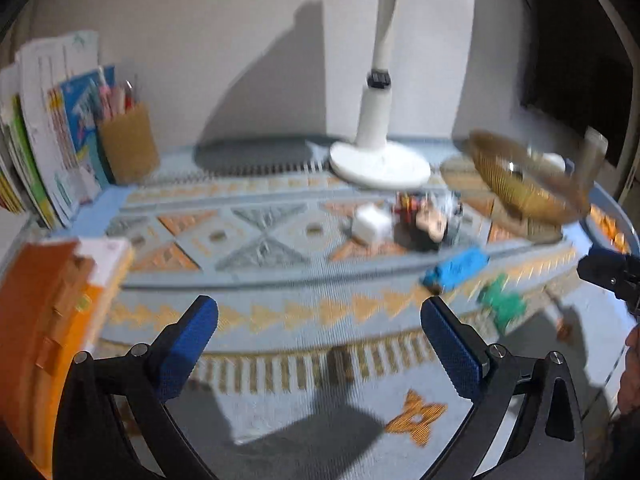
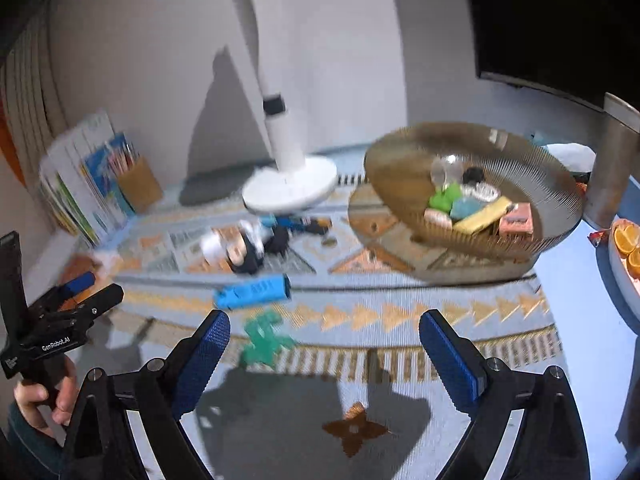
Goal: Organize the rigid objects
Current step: 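Move both tools back over the blue stick and green toy, then grasp the blue USB stick with the left gripper while the right grasps the green toy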
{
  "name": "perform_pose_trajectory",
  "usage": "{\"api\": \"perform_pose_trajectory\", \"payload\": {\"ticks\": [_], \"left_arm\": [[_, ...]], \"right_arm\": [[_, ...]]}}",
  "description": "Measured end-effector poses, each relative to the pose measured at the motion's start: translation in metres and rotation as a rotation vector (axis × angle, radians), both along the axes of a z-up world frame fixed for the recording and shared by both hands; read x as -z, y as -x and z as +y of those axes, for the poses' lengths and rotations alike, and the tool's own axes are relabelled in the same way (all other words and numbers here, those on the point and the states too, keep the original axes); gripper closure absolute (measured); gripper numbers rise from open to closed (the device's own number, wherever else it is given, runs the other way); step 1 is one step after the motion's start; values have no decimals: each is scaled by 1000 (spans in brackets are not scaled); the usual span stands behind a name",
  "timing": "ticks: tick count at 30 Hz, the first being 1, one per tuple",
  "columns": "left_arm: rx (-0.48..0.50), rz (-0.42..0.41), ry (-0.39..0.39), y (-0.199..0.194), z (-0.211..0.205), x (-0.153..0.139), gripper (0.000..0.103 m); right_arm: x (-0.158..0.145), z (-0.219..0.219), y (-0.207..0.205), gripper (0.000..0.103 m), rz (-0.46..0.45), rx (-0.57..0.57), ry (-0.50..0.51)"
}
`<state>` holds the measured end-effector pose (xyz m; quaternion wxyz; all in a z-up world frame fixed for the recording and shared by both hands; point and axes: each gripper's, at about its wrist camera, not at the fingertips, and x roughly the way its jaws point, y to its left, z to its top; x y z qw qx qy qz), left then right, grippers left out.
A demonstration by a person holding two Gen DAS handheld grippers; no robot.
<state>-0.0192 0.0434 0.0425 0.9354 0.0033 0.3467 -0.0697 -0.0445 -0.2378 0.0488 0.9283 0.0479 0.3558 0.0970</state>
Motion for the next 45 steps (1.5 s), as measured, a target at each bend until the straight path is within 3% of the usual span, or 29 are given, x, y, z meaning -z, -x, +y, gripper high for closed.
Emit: {"api": "perform_pose_trajectory", "payload": {"ticks": [5,11,14,16,18,20,24,28,32,34,36,37,39,41,45], "left_arm": [[33,-23,-51,2,-13,4,1],[83,2,-124,9,-28,11,1],[103,35,-120,5,-29,13,1],[134,105,-77,-5,-27,16,1],[195,178,60,-17,-23,14,1],[221,184,127,-26,-23,9,1],[284,150,16,-43,-48,6,3],[356,181,-23,-63,-73,14,18],[422,205,-47,-75,-100,23,23],[445,210,-46,-78,-108,25,25],[469,219,-54,-78,-119,29,39],[465,207,-77,-77,-123,29,41],[468,191,-114,-73,-131,29,61],[479,191,-108,-69,-134,27,74],[417,205,-60,-56,-127,26,79]], "right_arm": [[29,3,-6,8,37,10,25],[31,3,-11,8,63,14,18],[30,10,-14,8,90,-19,-22],[32,19,-20,8,127,-45,-56],[35,35,-27,8,149,-63,-23],[36,49,-30,8,140,-73,33],[44,66,-35,8,142,-50,179],[46,47,-38,18,158,-13,139],[43,12,-33,33,155,91,165],[43,-16,-30,33,175,138,87],[44,-38,-29,33,194,158,-8],[43,-46,-27,33,191,161,-25],[40,-50,-26,33,182,150,-29],[39,-48,-26,33,186,105,-65],[35,-26,-28,33,181,29,-67]]}}
